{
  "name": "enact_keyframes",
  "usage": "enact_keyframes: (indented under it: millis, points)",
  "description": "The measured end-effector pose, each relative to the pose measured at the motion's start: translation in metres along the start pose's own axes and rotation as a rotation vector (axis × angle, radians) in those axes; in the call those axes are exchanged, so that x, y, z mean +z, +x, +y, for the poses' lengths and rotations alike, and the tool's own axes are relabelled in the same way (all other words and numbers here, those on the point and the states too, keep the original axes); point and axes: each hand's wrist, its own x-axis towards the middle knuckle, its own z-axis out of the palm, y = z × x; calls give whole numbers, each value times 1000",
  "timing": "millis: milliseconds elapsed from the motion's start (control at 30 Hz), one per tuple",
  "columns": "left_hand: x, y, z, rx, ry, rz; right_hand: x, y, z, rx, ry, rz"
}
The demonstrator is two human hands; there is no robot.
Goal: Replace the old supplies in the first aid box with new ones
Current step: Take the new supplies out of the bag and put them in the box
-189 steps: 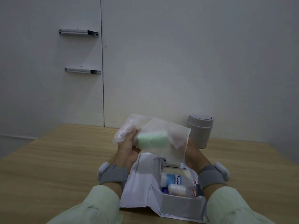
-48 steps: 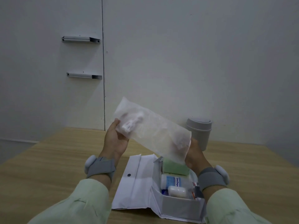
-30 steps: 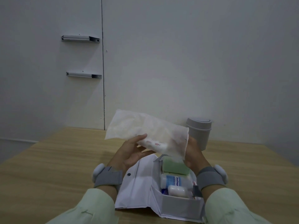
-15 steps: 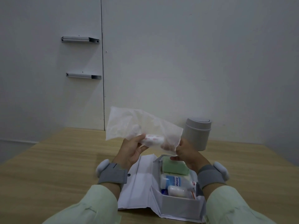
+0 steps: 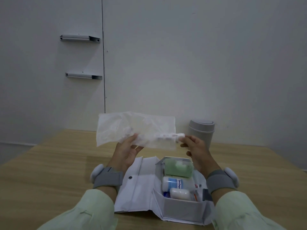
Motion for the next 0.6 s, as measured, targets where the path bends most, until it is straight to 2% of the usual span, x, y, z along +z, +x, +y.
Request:
enact_keyframes:
  millis: [133, 267, 467, 600]
  points:
    - [-8, 0, 1, -11, -19, 46, -9, -1, -2, 50, 267, 69]
    - [-20, 0, 5, 6, -58, 84, -22, -7, -3, 42, 340, 61]
    - [-44, 2, 20, 74, -119, 139, -36, -15, -3, 122, 190, 37]
    - [-46, 2, 21, 73, -109, 153, -39, -19, 3, 204, -77, -77]
